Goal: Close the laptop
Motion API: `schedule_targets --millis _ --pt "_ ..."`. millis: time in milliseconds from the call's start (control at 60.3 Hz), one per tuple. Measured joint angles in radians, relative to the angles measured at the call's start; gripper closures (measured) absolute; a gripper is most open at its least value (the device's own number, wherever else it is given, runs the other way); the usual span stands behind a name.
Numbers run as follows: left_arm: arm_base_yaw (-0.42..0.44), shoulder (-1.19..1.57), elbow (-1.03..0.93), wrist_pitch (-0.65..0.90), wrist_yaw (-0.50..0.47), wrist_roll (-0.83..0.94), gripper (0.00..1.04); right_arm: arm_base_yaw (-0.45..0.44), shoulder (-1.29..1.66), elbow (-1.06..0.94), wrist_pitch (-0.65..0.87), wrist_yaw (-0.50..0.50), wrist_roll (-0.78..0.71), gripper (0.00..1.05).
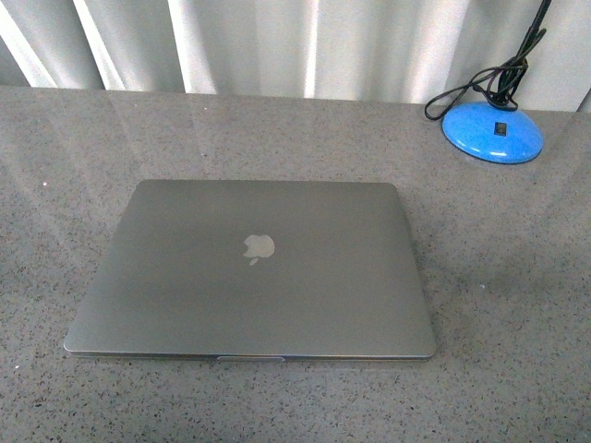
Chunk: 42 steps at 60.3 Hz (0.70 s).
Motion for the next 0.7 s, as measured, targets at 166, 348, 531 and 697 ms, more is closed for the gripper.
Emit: schedule_targets --millis 166,348,531,697 --pt "0.000 -0.057 0.000 -0.057 0.000 0.000 1.01 0.000 -0.068 0.000 -0.066 0.000 0.000 1.04" --pt "0.000 -0.111 0.000 -0.111 0.000 0.000 1.01 0.000 -0.133 0.000 -0.130 0.000 0.000 1.04" --pt "0.000 -0.209 0.000 -0.233 0.000 0.000 1.01 0.000 -0.185 0.000 -0.182 0.000 0.000 1.04" --pt "0.000 -0.308 0.000 -0.313 0.000 0.000 1.01 0.000 -0.308 0.000 -0.337 -0.001 0.002 1.04"
